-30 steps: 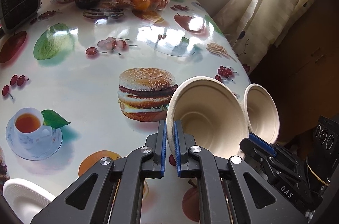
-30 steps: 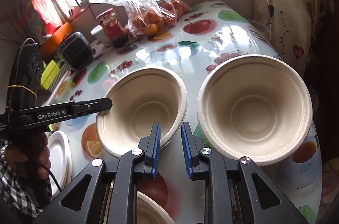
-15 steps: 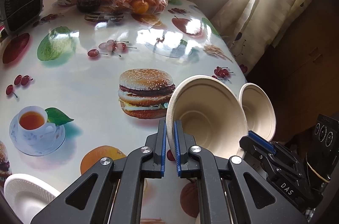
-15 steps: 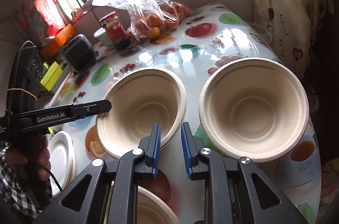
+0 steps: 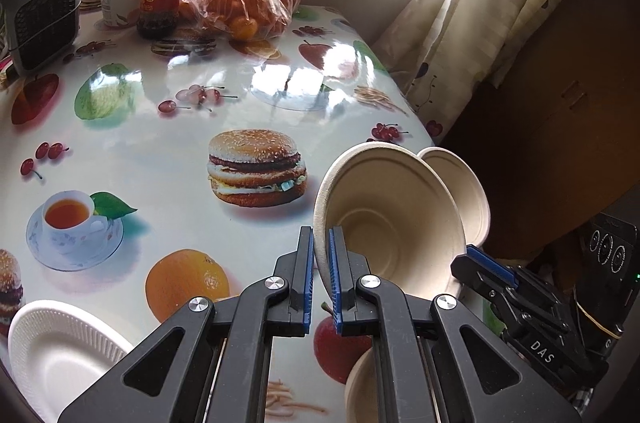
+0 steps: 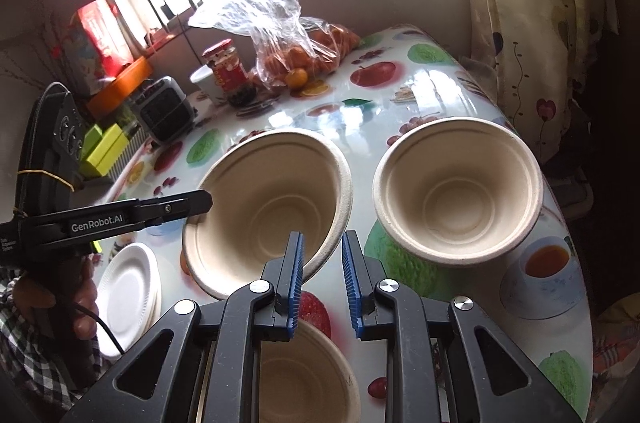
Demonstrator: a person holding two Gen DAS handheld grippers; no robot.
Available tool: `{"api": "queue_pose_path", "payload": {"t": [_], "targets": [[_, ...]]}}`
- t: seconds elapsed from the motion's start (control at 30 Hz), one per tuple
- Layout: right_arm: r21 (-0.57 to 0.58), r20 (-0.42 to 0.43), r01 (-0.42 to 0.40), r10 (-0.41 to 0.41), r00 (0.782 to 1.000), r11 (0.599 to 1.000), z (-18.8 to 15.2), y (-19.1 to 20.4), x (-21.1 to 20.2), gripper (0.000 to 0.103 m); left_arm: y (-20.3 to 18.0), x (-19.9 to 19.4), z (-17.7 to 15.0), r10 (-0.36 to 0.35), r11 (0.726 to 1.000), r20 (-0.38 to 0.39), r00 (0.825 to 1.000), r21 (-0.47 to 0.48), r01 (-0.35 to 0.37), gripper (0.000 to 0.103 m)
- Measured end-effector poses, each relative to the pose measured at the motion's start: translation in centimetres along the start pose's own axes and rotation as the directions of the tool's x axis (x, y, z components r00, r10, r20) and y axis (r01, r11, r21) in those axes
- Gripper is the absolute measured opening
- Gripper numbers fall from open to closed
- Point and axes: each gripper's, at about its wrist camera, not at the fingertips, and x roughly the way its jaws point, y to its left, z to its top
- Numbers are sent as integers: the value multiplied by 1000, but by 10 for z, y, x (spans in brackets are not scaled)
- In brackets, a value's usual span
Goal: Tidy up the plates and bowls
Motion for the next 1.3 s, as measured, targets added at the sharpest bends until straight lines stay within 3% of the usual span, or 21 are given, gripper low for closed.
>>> {"api": "queue_pose_path", "payload": {"t": [0.7,1.3], "targets": [[-6,59,35,-34,998,999,-36,6,-57,19,-30,-27,-39,-35,997,-9,999,66,36,8],[23,40,38,-39,998,999,-72,5,-70,19,-33,-29,-78,-28,996,-63,998,83,33,9]]}}
